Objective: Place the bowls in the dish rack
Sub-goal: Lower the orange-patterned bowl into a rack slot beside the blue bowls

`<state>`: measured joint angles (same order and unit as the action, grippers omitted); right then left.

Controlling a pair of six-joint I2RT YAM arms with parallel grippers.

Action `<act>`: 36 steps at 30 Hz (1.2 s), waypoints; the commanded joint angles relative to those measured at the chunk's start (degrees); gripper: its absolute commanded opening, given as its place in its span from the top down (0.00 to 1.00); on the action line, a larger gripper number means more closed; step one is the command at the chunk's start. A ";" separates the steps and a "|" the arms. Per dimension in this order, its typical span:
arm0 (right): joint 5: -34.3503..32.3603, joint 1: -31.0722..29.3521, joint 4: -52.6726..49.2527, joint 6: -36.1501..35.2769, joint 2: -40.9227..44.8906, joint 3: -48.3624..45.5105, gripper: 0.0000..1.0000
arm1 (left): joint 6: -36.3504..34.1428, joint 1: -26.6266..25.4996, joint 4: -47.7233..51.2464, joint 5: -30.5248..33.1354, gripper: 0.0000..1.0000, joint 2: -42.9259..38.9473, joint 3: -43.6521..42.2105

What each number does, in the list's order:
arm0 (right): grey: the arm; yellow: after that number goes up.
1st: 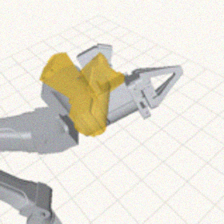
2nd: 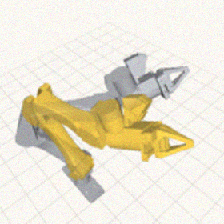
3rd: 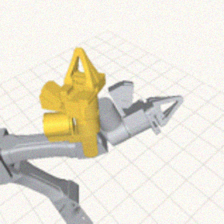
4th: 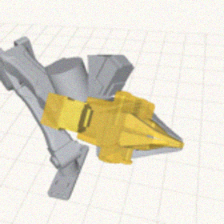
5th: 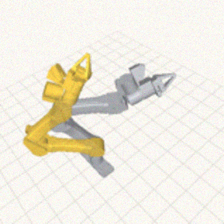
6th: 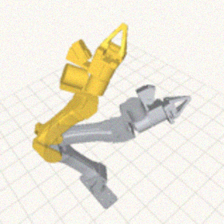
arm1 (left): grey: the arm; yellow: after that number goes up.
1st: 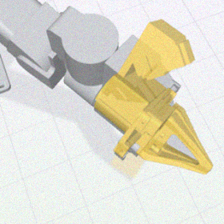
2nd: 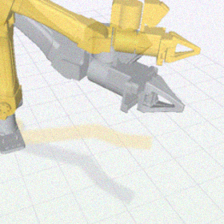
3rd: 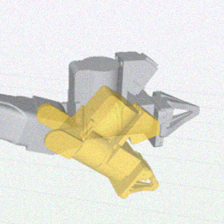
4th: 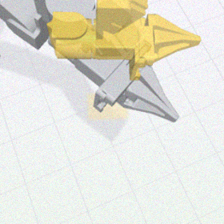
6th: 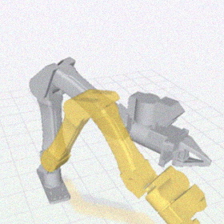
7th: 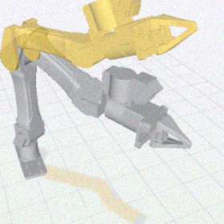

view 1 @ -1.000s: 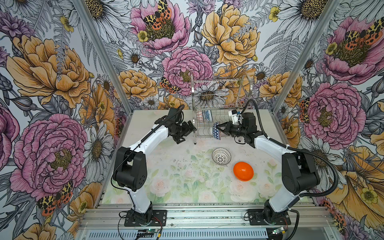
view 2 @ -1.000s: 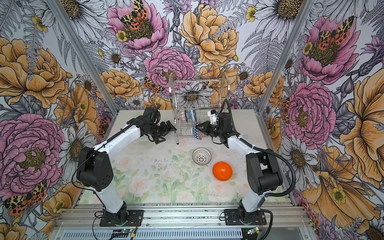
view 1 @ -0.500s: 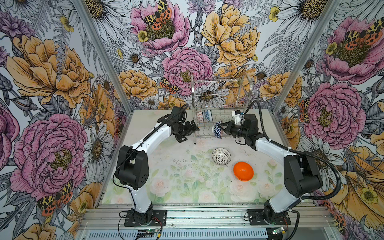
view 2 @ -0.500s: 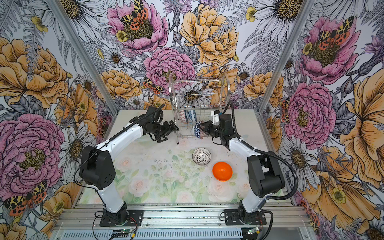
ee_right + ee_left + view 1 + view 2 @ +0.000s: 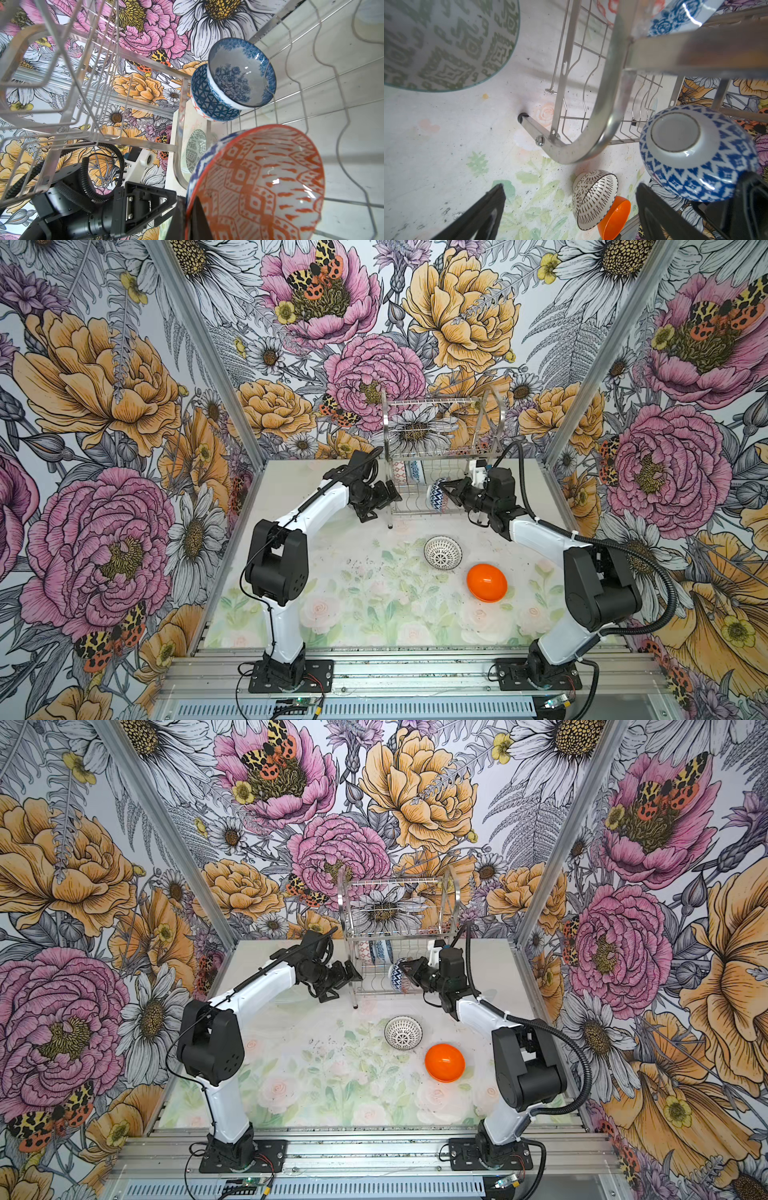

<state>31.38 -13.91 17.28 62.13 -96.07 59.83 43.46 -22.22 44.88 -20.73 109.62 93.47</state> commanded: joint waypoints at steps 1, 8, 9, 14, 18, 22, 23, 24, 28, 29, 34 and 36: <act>-1.75 -0.15 4.94 1.57 -1.22 3.26 1.00 | -1.60 0.69 0.36 -1.19 0.01 -0.12 1.28; -4.11 -0.50 4.18 3.14 -2.48 5.12 1.00 | -1.76 0.46 0.38 -1.07 0.01 0.15 1.11; -4.41 -0.50 4.47 3.55 -2.70 5.27 1.00 | -1.72 0.43 0.34 -1.07 0.01 0.32 1.27; -5.01 -0.72 4.56 4.74 -3.57 5.85 1.00 | -1.91 0.47 0.33 -0.94 0.01 0.85 1.90; -4.59 -0.80 4.53 4.90 -3.71 5.93 1.00 | -2.01 0.42 0.38 -0.80 0.01 1.18 2.07; -3.53 -0.77 4.67 4.73 -3.68 6.08 1.00 | -2.06 0.25 0.35 -0.47 0.01 0.99 1.98; -3.21 -0.85 4.61 4.67 -3.76 6.10 1.00 | -1.99 0.24 0.38 -0.47 0.01 0.86 1.99; -2.86 -0.83 4.80 4.66 -3.68 6.08 1.00 | -2.00 0.25 0.33 -0.32 0.01 0.68 1.95; -0.89 -0.90 5.40 4.74 -3.60 6.08 1.00 | -1.80 0.07 0.38 0.27 0.01 -0.57 1.28; -0.23 -0.93 5.52 4.58 -3.63 6.00 1.00 | -1.80 -0.01 0.33 0.55 0.01 -0.91 1.06; 2.23 -1.14 5.42 4.36 -2.69 5.26 1.00 | -1.64 -0.89 0.30 1.22 0.01 -2.59 -0.78; 2.90 -1.39 4.82 3.92 -1.96 4.65 1.00 | -1.29 -1.14 0.38 1.72 0.01 -3.51 -1.82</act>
<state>31.70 -14.70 18.83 66.63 -99.50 63.51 42.89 -22.68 45.21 -20.58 109.56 93.08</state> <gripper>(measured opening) 0.077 0.986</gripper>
